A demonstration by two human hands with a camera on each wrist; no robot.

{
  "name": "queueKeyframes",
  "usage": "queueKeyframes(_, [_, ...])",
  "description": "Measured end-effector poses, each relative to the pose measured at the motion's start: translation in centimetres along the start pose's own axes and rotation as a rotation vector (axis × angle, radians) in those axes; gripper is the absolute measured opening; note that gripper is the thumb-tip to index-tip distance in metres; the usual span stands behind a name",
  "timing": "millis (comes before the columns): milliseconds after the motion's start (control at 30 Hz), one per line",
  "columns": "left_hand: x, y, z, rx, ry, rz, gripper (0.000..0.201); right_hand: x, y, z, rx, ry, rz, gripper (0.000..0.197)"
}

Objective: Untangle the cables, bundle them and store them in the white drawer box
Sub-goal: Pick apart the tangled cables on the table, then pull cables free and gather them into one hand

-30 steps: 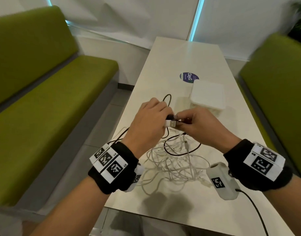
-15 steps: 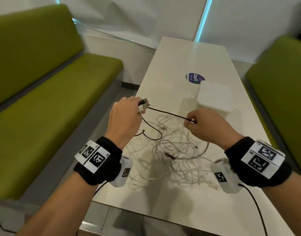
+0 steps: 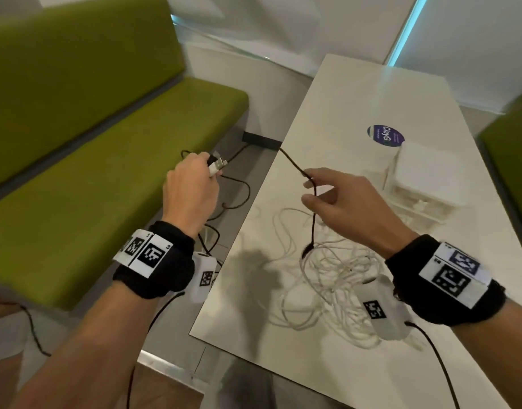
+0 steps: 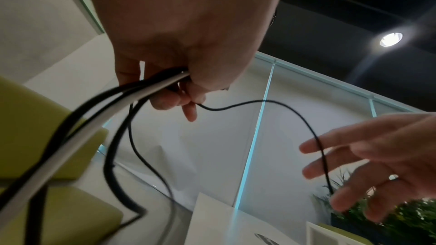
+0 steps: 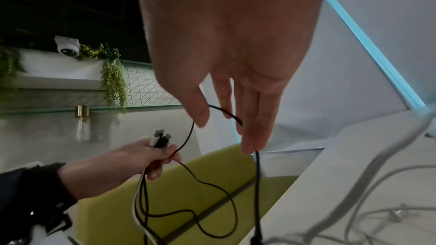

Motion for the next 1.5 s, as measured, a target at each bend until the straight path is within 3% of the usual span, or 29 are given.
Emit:
queueKeyframes(67, [1.2,-0.3,-0.1,-0.015,-0.011,-0.051,0.012,-0.3,1.7,-0.2,0.169,0.007,0.044,0.060])
queueKeyframes(167, [3.0,-0.8,-0.3,-0.041,-0.060,-0.103,0.019,-0.7,3.4,0.0,0.227,-0.029,0.022,0.069])
queueKeyframes(433, [7.0,-1.6,-1.0,-0.013,-0.150,-0.147,0.020,-1.7,5.1,-0.4,0.234,-0.096,0.161,0.044])
queueKeyframes(633, [7.6,0.0,-0.7,0.064,-0.152,0.177,0.015,-2.2,5.3,0.0,0.263,-0.072,0.179,0.032])
queueKeyframes(733, [6.6,0.6,-0.3,0.099,-0.182,0.420,0.028,-2.6,4.8,0.3,0.261,-0.050,0.176,0.030])
queueKeyframes(833, [4.6,0.9,-0.3,0.138,-0.181,0.585,0.027,-2.8,3.5,0.7,0.225,-0.035,0.180,0.026])
queueKeyframes(967, [1.7,1.5,0.7,0.205,-0.076,0.608,0.032,-2.8,1.4,1.7,0.165,-0.033,0.182,0.017])
queueKeyframes(1133, [-2.5,2.8,3.4,0.357,0.003,0.671,0.036,-3.7,-0.2,4.7,0.222,-0.030,0.212,0.013])
queueKeyframes(1300, [-5.3,3.5,5.4,0.449,0.031,0.699,0.039,-4.6,-0.9,8.2,0.007,-0.214,0.145,0.005])
queueKeyframes(1400, [-6.4,3.8,5.9,0.475,0.033,0.693,0.042,-5.4,0.5,9.5,0.180,-0.166,0.302,0.012])
queueKeyframes(1500, [-7.9,4.3,6.8,0.523,0.024,0.714,0.045,-6.9,3.4,10.0,0.373,0.109,0.561,0.028])
Point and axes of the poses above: each hand's wrist, its own z-axis away from the middle knuckle, its own y-axis out of the palm, x = y × z, the point moved 2 cm from there along -z, towards the middle knuckle, and after that the axes turned 2 degrees about y, right-handed, at the moved point
